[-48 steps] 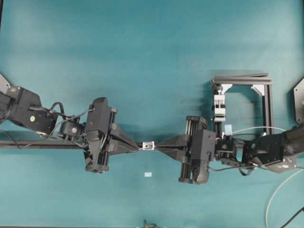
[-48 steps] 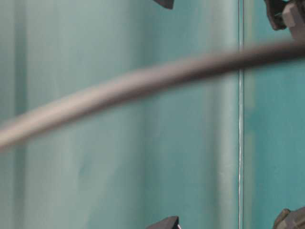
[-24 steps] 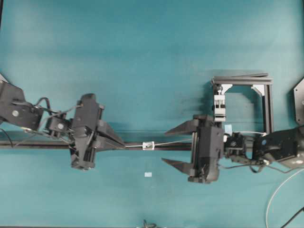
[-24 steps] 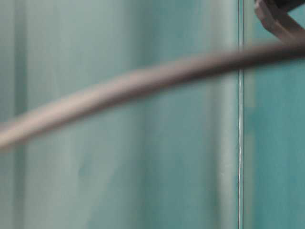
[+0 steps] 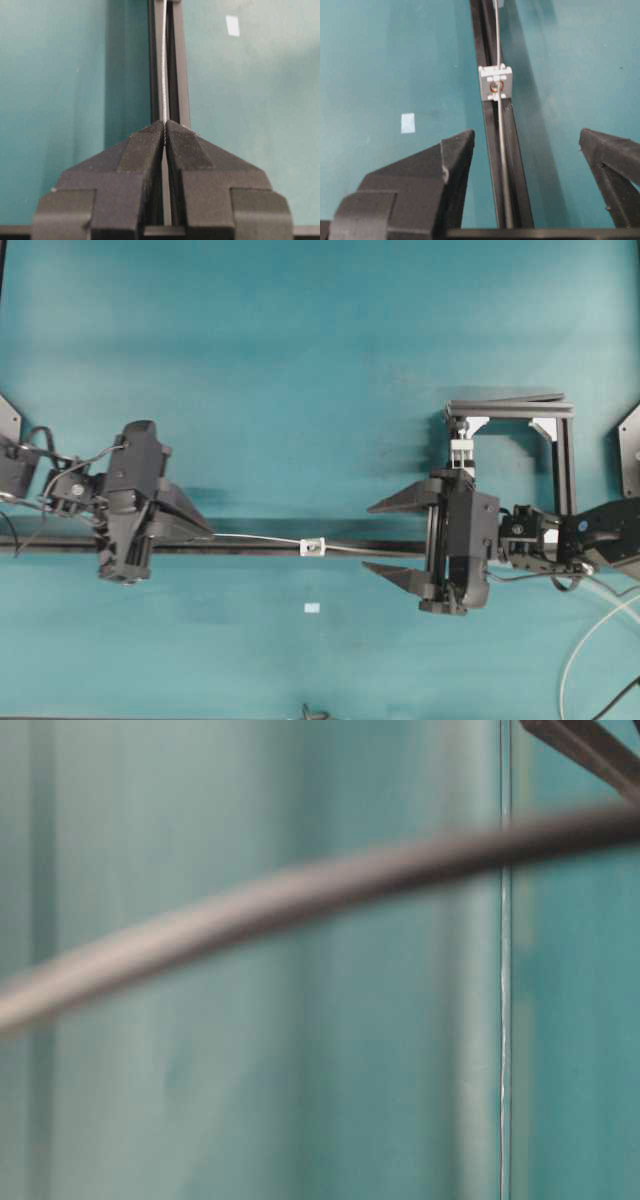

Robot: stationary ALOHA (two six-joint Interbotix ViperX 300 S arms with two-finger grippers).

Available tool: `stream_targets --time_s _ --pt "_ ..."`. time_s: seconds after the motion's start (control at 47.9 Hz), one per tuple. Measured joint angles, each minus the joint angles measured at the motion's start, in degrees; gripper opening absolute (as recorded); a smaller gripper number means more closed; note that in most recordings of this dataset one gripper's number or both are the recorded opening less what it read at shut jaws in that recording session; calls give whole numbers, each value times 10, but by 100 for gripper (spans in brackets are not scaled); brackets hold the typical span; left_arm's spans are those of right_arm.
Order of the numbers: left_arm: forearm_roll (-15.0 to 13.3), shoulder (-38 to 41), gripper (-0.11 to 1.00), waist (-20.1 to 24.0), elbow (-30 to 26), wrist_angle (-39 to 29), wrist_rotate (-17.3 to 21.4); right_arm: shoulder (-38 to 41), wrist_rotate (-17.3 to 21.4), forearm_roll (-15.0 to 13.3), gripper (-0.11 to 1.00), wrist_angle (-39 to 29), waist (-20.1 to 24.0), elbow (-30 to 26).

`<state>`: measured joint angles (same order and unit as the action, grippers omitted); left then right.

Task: Insert the wire through the hole in the metal fitting marked with a red label.

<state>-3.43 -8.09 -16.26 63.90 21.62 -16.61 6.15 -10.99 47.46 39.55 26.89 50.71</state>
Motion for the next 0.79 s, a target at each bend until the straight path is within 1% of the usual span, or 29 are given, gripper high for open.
stream_targets --time_s 0.209,0.334,0.459,0.605,0.793 --pt "0 -37 -10 0 20 -50 -1 -2 0 -1 93 1 0 4" --pt "0 -58 -10 0 33 -73 -14 -2 0 0 93 1 -1 4" --pt "0 -82 -10 -1 48 -78 -30 -2 0 0 93 1 -1 4" --pt "0 -98 -10 -1 50 -78 -31 -2 0 0 93 1 0 4" --pt "0 -92 -10 0 47 -68 -26 -1 0 0 93 1 -1 4"
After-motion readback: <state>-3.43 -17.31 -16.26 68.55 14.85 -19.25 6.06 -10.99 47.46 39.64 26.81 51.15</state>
